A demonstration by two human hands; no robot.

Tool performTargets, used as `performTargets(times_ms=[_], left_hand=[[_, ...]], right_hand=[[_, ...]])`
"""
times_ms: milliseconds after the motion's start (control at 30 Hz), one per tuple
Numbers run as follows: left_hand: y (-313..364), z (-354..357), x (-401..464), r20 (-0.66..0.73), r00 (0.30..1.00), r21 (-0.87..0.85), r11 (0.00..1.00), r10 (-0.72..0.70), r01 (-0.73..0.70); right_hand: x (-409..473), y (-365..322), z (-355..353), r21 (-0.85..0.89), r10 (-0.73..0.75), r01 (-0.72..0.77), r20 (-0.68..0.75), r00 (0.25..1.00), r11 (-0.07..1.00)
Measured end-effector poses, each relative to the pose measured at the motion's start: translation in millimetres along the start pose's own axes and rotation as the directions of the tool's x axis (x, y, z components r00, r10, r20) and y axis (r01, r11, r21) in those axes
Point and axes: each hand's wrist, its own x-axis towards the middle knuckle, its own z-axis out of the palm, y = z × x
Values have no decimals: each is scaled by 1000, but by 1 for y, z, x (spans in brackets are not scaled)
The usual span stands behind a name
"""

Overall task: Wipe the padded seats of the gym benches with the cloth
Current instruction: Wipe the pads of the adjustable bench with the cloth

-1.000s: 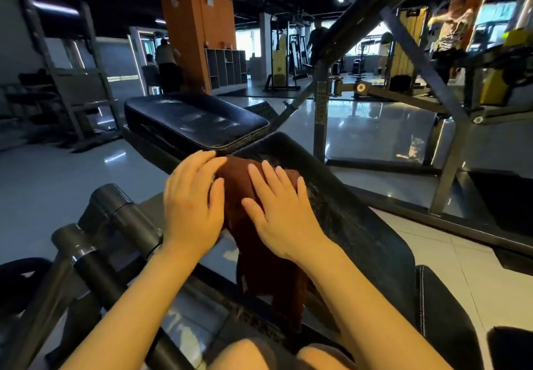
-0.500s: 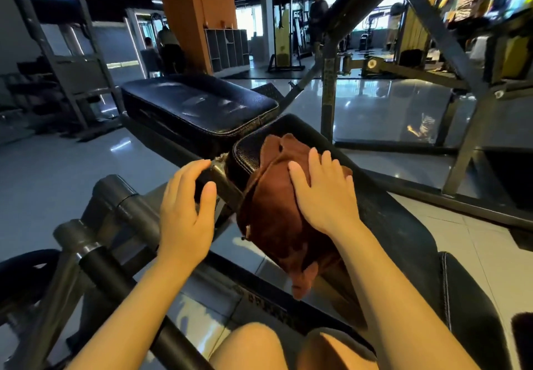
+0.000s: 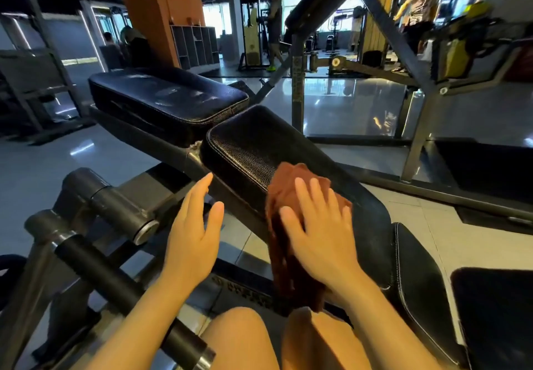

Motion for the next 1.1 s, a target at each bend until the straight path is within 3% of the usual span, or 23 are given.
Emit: performTargets(times_ms=[167, 267, 500, 667, 833, 1000, 1100], left_hand=[[-6, 6, -1, 10, 1000, -28, 1000, 12, -12], [-11, 3, -1, -37, 999, -8, 1000, 18, -18], [-13, 1, -3, -55, 998, 53, 998, 16, -13], [-14, 6, -8, 19, 995, 108, 989, 98, -100], [-11, 5, -11, 28, 990, 99, 985, 141, -143], [-6, -7, -20, 49, 966, 314, 914, 254, -257], [-8, -21, -28, 61, 957, 529, 803, 285, -273]], right_hand=[[48, -58, -5, 104, -344, 340, 14, 939, 935], [100, -69, -13, 167, -378, 362, 75, 923, 917], [114, 13, -6, 124, 18, -31, 109, 994, 992], [58, 79, 2, 109, 178, -186, 78, 981, 976], [-11, 100, 1, 150, 391, -402, 96, 915, 903], [-42, 83, 6, 179, 437, -440, 56, 898, 880], [-39, 73, 1, 120, 358, -354, -10, 934, 927]])
